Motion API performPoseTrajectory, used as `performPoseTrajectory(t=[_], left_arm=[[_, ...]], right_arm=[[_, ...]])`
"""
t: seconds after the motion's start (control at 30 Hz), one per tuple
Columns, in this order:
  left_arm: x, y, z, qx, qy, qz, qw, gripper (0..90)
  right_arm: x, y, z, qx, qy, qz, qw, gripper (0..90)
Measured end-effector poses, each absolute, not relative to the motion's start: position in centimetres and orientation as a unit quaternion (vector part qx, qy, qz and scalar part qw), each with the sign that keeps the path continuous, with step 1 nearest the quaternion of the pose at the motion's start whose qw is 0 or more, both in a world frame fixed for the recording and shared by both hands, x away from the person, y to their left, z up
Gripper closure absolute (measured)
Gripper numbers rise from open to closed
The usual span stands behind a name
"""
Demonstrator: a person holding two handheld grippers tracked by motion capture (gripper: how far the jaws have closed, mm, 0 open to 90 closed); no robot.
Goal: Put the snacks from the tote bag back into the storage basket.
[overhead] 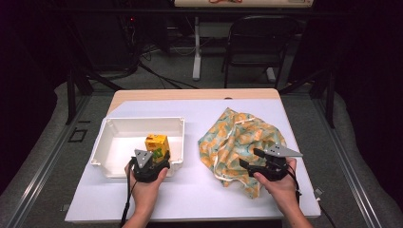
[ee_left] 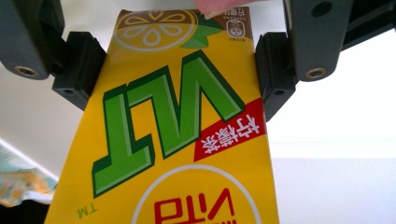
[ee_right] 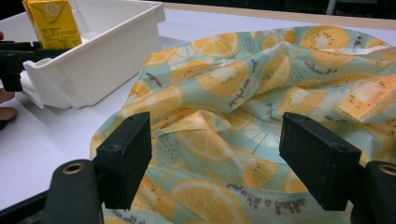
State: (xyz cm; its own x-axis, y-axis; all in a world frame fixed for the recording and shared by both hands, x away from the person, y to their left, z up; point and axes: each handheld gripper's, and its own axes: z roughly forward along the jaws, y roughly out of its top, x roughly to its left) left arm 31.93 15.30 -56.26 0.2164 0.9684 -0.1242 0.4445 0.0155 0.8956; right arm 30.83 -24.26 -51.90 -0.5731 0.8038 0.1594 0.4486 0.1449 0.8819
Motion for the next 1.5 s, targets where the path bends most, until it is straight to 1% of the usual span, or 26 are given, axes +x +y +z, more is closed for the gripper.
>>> performPoseTrajectory(t=[0.23, 0.47, 0.87, 0.93, 1.1, 1.2, 1.33, 1.43, 1.5], left_arm=[[32.3, 15.2, -56.4, 0.646, 0.557, 0.283, 0.439, 31.9], [32.4, 14.9, -56.3, 0.656, 0.555, 0.285, 0.425, 30.8], [31.8, 15.3, -56.4, 0.67, 0.57, 0.245, 0.409, 25.2], [31.7, 15.2, -56.4, 0.673, 0.567, 0.243, 0.408, 22.9], [31.1, 15.3, -56.3, 0.675, 0.568, 0.247, 0.401, 22.4], [30.3, 15.6, -56.3, 0.678, 0.565, 0.248, 0.4, 22.5], [29.7, 16.4, -55.8, 0.683, 0.558, 0.225, 0.413, 22.6], [29.1, 17.2, -55.5, 0.685, 0.554, 0.214, 0.423, 27.0], [28.7, 17.8, -55.2, 0.689, 0.554, 0.214, 0.416, 31.0]], right_arm=[[30.9, -24.4, -52.0, 0.43, 0.733, 0.495, 0.183, 25.2], [30.9, -24.5, -52.1, 0.429, 0.736, 0.49, 0.184, 25.5], [31.0, -24.6, -52.4, 0.437, 0.734, 0.487, 0.184, 26.0], [31.0, -24.6, -52.4, 0.436, 0.734, 0.487, 0.185, 26.0], [31.0, -24.6, -52.5, 0.438, 0.733, 0.487, 0.185, 26.1], [31.0, -24.8, -52.5, 0.437, 0.736, 0.484, 0.184, 26.0], [31.0, -24.9, -52.5, 0.438, 0.735, 0.484, 0.185, 26.0], [30.8, -24.9, -52.5, 0.44, 0.732, 0.485, 0.187, 26.0], [30.8, -24.9, -52.5, 0.44, 0.732, 0.485, 0.188, 26.0]])
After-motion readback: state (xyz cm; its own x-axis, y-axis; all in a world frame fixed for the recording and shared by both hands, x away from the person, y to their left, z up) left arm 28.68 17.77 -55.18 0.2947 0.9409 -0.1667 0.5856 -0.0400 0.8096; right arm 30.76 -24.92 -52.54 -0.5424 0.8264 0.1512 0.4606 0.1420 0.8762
